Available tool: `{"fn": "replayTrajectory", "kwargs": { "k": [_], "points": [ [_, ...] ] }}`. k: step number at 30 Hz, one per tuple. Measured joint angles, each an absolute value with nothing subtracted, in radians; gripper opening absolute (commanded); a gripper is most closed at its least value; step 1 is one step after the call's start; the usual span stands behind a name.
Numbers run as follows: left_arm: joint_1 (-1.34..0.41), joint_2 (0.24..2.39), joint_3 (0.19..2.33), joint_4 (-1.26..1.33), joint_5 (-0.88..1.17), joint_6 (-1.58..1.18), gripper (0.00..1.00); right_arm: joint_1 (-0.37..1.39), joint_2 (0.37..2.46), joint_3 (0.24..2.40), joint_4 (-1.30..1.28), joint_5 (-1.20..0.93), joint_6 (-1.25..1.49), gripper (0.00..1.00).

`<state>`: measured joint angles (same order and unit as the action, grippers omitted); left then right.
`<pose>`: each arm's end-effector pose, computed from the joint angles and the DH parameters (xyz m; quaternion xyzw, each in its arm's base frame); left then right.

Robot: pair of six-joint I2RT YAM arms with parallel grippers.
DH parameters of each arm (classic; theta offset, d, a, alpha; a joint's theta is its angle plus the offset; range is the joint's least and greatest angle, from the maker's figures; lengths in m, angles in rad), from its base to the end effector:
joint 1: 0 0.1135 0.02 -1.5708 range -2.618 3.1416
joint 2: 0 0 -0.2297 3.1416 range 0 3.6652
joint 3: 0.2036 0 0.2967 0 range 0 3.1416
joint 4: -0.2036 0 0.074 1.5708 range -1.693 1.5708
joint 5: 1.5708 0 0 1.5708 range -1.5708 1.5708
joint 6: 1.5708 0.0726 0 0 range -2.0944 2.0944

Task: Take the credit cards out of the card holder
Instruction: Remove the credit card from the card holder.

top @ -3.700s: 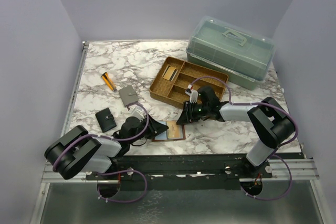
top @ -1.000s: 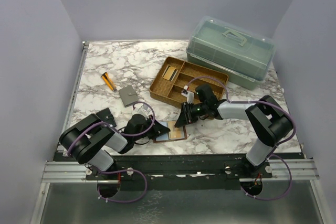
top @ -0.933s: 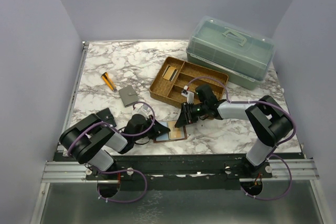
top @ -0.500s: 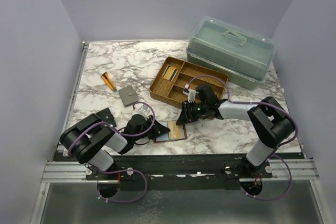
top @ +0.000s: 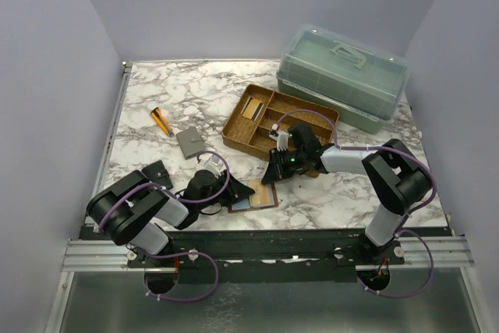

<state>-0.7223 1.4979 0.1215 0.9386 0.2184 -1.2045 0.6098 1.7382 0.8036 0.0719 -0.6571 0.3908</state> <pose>0.1768 -0.1767 0.0077 -0.1435 0.8285 -0.4905 0.2290 0.2736 0.2452 0.0420 -0.2082 0.8703 0.4230 0.1428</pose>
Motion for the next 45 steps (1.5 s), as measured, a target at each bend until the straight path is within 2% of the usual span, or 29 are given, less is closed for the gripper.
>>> {"fn": "replayTrajectory", "kwargs": {
  "k": [5,10,11,14,15,23,31,37,39,43,45],
  "points": [
    [-0.722,1.499,0.121,0.943,0.223,-1.212,0.33,0.61,1.747,0.813,0.065,-0.657,0.391,0.14],
    [-0.722,1.514,0.121,0.958,0.229,-1.229,0.27,0.61,1.749,0.814,0.065,-0.657,0.391,0.13],
    [-0.722,1.517,0.121,0.961,0.23,-1.233,0.23,0.61,1.749,0.815,0.065,-0.657,0.391,0.13],
    [-0.722,1.529,0.122,0.965,0.235,-1.242,0.03,0.611,1.75,0.815,0.065,-0.657,0.39,0.13],
    [-0.722,1.534,0.123,0.965,0.237,-1.246,0.0,0.611,1.75,0.816,0.065,-0.657,0.39,0.13],
    [-0.721,1.524,0.109,0.988,0.244,-1.255,0.0,0.613,1.75,0.817,0.064,-0.657,0.374,0.13],
    [-0.722,1.416,0.041,0.972,0.239,-1.236,0.0,0.63,1.75,0.822,0.053,-0.655,0.358,0.14],
    [-0.721,1.28,0.036,0.843,0.212,-1.213,0.0,0.629,1.75,0.83,0.042,-0.644,0.347,0.14],
    [-0.721,1.234,0.036,0.795,0.203,-1.206,0.0,0.629,1.75,0.83,0.041,-0.645,0.343,0.18],
    [-0.722,1.161,0.036,0.707,0.192,-1.193,0.0,0.629,1.717,0.814,0.043,-0.671,0.314,0.41],
    [-0.721,1.147,0.036,0.684,0.192,-1.185,0.0,0.627,1.679,0.79,0.046,-0.705,0.294,0.49]
  ]
}}
